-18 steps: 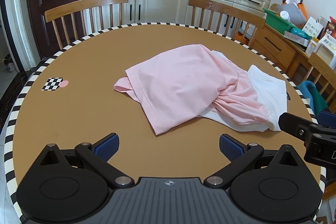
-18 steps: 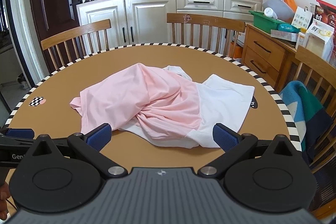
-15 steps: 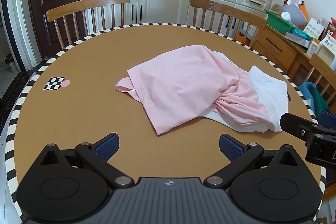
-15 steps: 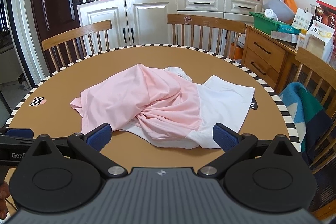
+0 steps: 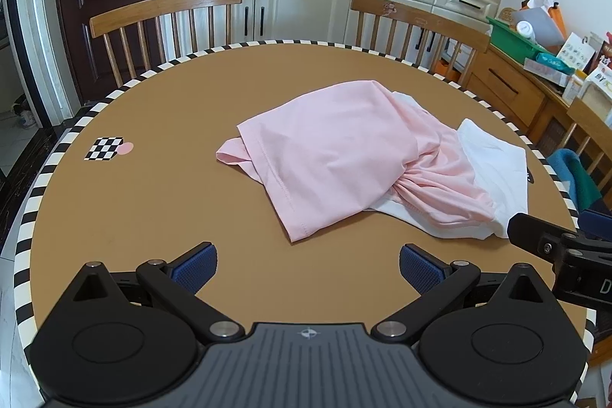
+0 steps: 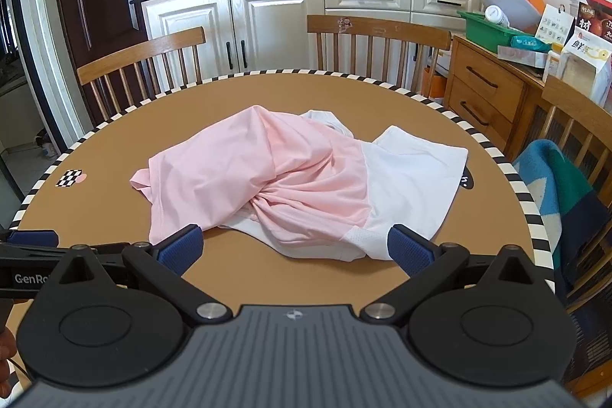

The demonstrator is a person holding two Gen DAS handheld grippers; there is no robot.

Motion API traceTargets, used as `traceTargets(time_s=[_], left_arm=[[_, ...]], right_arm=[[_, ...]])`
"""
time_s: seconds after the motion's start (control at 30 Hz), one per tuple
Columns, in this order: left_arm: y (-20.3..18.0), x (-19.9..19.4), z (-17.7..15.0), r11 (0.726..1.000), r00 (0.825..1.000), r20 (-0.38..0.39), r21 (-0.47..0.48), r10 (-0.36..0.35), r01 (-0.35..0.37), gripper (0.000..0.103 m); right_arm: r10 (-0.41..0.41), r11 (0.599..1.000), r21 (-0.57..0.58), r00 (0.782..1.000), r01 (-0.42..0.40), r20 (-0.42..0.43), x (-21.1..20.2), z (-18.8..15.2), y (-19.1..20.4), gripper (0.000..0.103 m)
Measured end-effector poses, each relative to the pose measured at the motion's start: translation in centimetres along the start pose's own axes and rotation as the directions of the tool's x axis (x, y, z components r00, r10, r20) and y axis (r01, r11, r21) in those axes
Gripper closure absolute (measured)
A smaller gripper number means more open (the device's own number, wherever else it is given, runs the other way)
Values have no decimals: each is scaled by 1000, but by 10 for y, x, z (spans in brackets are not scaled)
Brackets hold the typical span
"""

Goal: Fold clothes

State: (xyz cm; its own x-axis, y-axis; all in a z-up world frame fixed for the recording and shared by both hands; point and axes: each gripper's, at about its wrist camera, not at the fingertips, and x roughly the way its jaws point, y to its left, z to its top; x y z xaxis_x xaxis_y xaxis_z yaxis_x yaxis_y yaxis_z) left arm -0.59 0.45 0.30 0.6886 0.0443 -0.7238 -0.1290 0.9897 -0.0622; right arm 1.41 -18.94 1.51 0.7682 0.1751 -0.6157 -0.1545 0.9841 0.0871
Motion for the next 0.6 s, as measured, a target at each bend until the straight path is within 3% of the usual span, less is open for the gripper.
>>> traceTargets(time_s=[0.37,0.47,0.6], left_arm=[[-4,2,0,1000,1000,-15,11,12,-12,0],[-3,3,-1,1000,1000,-16,-6,0,0,0],[-2,5,0,1000,999,-35,-8,6,-6,0]], right_arm=[[-6,1000,1,998,6,-66,4,1,-2,0],[-45,998,-39,998,43,-50,5,3,0,0],[-47,999,28,999,47,-22,7,2,-3,0]])
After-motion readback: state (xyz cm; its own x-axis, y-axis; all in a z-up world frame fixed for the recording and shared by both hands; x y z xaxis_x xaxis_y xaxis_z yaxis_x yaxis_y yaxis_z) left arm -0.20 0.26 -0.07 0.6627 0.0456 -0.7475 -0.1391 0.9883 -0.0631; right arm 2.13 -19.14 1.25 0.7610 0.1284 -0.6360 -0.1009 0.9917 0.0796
